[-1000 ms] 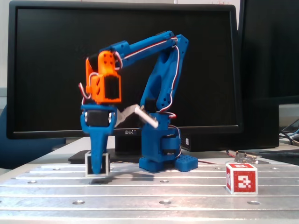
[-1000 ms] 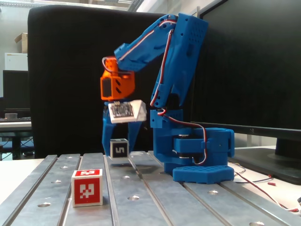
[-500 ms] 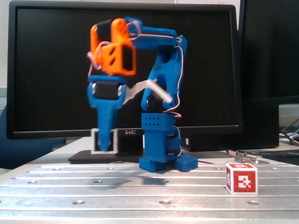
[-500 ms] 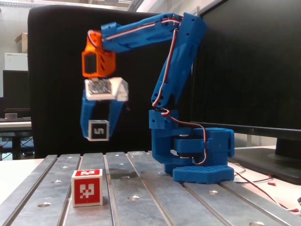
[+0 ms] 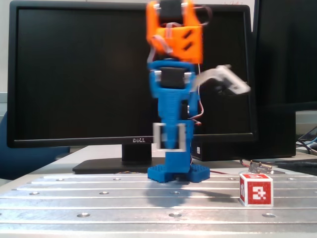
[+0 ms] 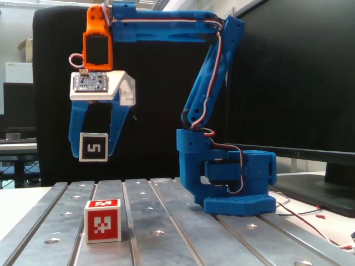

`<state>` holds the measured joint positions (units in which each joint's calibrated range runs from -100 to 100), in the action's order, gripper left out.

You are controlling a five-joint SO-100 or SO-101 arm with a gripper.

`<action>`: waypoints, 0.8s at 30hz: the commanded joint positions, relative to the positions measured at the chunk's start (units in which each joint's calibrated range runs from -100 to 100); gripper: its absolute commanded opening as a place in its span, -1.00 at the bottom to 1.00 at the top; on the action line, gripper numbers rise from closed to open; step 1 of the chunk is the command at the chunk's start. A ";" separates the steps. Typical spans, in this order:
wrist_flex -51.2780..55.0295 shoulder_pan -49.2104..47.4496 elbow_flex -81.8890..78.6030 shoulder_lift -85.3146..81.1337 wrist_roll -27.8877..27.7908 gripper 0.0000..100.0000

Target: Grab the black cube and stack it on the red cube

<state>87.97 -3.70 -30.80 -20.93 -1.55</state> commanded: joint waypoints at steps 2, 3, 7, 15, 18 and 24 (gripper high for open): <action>0.66 -8.59 2.44 -0.79 7.65 -0.67; 0.66 -10.21 2.44 -0.79 8.49 -0.67; 0.57 -16.64 2.44 -0.62 13.96 -0.67; 0.06 -24.39 1.72 0.04 17.70 -0.67; -0.02 -25.72 1.53 0.13 18.70 -0.67; -0.02 -28.52 1.62 0.13 20.96 -0.67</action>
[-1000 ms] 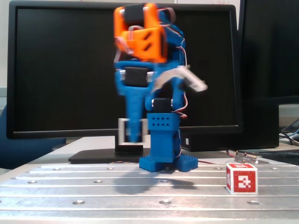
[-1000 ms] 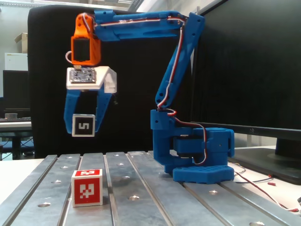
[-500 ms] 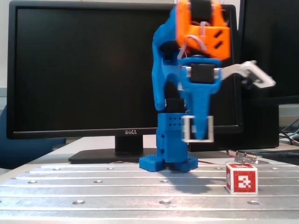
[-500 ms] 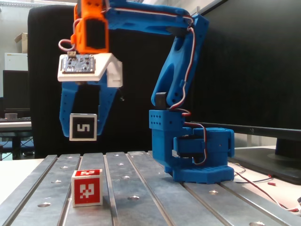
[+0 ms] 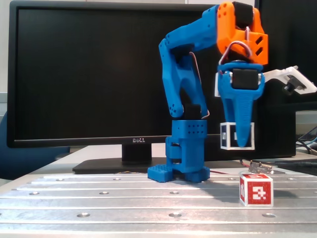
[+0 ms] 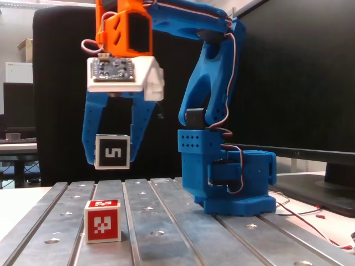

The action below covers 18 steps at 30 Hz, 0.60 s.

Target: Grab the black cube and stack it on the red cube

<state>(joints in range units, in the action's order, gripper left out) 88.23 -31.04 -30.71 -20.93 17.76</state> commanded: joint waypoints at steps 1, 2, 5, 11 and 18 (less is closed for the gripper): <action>-0.37 -1.85 1.44 0.30 1.70 -0.67; -0.45 -2.52 1.53 0.71 2.01 -0.67; -0.54 -3.48 2.71 3.22 3.86 -0.67; -0.54 -4.58 5.88 7.73 5.07 -0.67; -3.19 -3.92 6.96 8.90 4.75 -0.67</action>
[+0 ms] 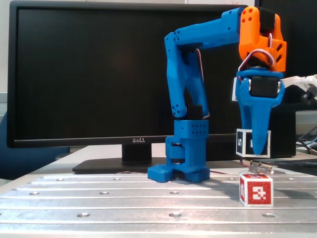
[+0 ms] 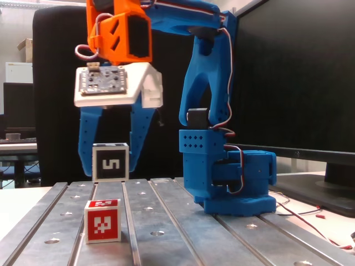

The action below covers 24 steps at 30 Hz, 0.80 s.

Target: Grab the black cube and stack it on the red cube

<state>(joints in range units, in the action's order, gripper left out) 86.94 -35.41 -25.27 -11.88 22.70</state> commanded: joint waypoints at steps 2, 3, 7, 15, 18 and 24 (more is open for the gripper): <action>-3.10 0.52 1.26 0.10 -0.24 -0.67; -4.04 0.60 0.53 0.10 -0.29 -0.67; -6.43 0.60 -1.64 0.10 -0.29 -0.67; -6.94 2.66 -4.90 0.02 -2.18 -0.67; -7.46 3.03 -6.34 -0.48 -2.18 -0.67; -9.25 2.59 -6.98 -0.15 -1.87 -0.67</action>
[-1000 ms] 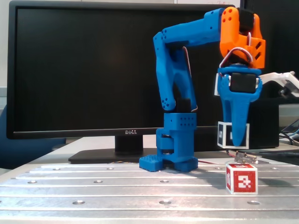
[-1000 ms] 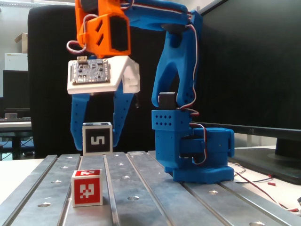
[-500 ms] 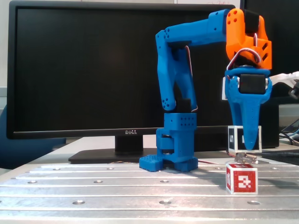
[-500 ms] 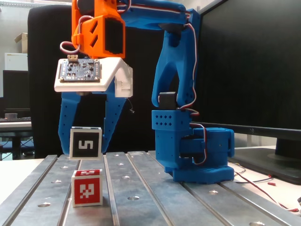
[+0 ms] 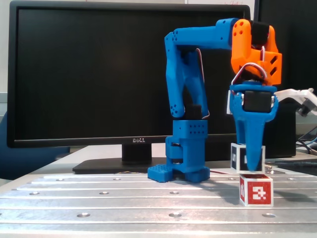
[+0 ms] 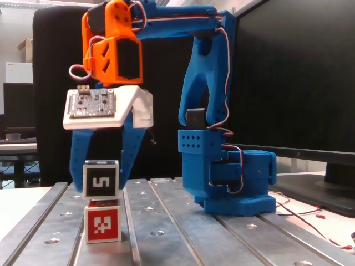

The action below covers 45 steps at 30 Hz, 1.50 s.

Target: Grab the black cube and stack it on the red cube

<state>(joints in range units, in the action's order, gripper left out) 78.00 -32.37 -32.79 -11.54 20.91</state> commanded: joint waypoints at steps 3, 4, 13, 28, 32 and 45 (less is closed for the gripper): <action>-0.31 -0.59 1.08 -0.32 -0.03 -0.67; -0.31 -0.67 1.08 -0.32 -0.03 -0.67; -1.43 -0.67 0.72 -0.32 0.02 -0.67; -1.43 -2.14 0.63 -0.32 2.92 -0.67; -1.43 -2.07 0.63 -0.32 2.71 -0.67; -2.20 -1.85 0.09 -0.24 2.92 -0.67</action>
<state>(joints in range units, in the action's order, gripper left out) 76.11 -34.07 -32.79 -11.54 23.64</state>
